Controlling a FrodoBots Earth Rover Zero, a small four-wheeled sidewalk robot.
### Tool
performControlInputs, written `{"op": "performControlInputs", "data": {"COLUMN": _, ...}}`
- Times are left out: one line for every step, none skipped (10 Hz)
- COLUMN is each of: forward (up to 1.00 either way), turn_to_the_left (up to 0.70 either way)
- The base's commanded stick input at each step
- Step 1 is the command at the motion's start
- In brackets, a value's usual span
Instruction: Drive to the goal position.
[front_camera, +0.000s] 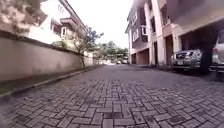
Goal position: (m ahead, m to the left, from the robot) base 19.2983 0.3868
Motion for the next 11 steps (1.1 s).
{"op": "performControlInputs", "data": {"forward": 0.69, "turn_to_the_left": 0.03}}
{"op": "performControlInputs", "data": {"forward": 0.69, "turn_to_the_left": 0.03}}
{"op": "performControlInputs", "data": {"forward": 0.69, "turn_to_the_left": 0.03}}
{"op": "performControlInputs", "data": {"forward": 0.69, "turn_to_the_left": 0.03}}
{"op": "performControlInputs", "data": {"forward": 0.69, "turn_to_the_left": 0.03}}
{"op": "performControlInputs", "data": {"forward": 0.69, "turn_to_the_left": 0.03}}
{"op": "performControlInputs", "data": {"forward": 0.69, "turn_to_the_left": 0.03}}
{"op": "performControlInputs", "data": {"forward": 0.69, "turn_to_the_left": 0.03}}
{"op": "performControlInputs", "data": {"forward": 0.69, "turn_to_the_left": 0.03}}
{"op": "performControlInputs", "data": {"forward": 0.69, "turn_to_the_left": 0.03}}
{"op": "performControlInputs", "data": {"forward": 0.69, "turn_to_the_left": 0.03}}
